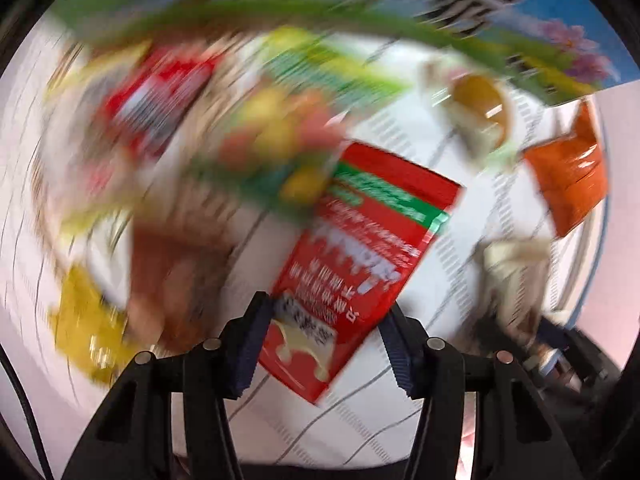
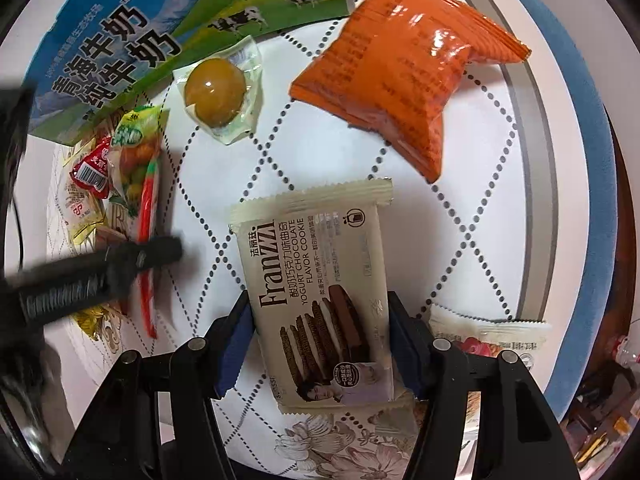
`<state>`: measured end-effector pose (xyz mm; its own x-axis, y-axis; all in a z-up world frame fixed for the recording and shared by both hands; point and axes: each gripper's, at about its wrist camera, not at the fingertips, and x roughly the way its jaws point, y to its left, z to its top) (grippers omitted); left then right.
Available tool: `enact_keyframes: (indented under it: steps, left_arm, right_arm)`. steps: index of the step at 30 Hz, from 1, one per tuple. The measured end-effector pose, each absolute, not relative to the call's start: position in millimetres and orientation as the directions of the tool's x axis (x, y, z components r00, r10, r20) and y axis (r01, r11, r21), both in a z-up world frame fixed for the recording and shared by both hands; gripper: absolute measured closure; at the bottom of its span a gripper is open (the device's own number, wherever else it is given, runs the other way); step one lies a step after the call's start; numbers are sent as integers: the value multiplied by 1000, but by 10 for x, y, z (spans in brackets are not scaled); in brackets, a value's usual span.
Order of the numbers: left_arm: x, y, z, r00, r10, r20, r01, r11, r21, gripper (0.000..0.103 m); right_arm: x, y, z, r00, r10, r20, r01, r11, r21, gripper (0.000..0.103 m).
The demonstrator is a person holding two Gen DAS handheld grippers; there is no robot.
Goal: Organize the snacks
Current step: 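Grasp the Franzzi cookie pack with the right tool while the left tool grasps the red spicy packet, then carry both packets into the box and release them beside the others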
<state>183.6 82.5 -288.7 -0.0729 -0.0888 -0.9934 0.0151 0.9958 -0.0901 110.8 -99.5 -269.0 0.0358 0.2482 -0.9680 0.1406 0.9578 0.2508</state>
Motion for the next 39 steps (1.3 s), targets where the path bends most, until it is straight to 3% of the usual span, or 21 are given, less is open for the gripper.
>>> enact_keyframes:
  steps: [4,7,13,23,26,32,37,39]
  left_arm:
    - [1518,1087,-3027,-122,-107,-987,-14,994,-106,50]
    - [1433,1097,-3127,-162,-140,-977,34,989,-147,43]
    - [1396,794,-3004,-190,-209,-959,154,959,-239,43]
    - [1523,442,-3126,-123,-31,-992,391,917,-77,42]
    - [1532,417,-3077,-127,-83,-988,320,940,-120,49]
    - [1525,831,-3112,-172,-278,-945,-43,961,-274,49]
    - [1523,585,-3090,-177,-198,-964,61,975,-212,48]
    - [1490,370,-2970,-146,-160,-976,100,979,-175,49]
  right_arm:
    - [1051,-918,-2681,-6,298,-955,135,946,295,38]
    - [968,-860,-2702,-30,292,-956,129,950,286,37]
    - [926,-945,-2688,-46,268,-962,176,950,256,33]
    - [790,-946,-2684,-34,226,-974,167,962,217,32]
    - [747,-900,-2669,-23,208,-978,149,968,203,32]
    - [706,-886,-2655,14,267,-963,221,939,264,32]
    - [708,-914,-2660,14,244,-970,216,946,241,32]
    - [719,-885,-2649,16,211,-977,195,958,210,38]
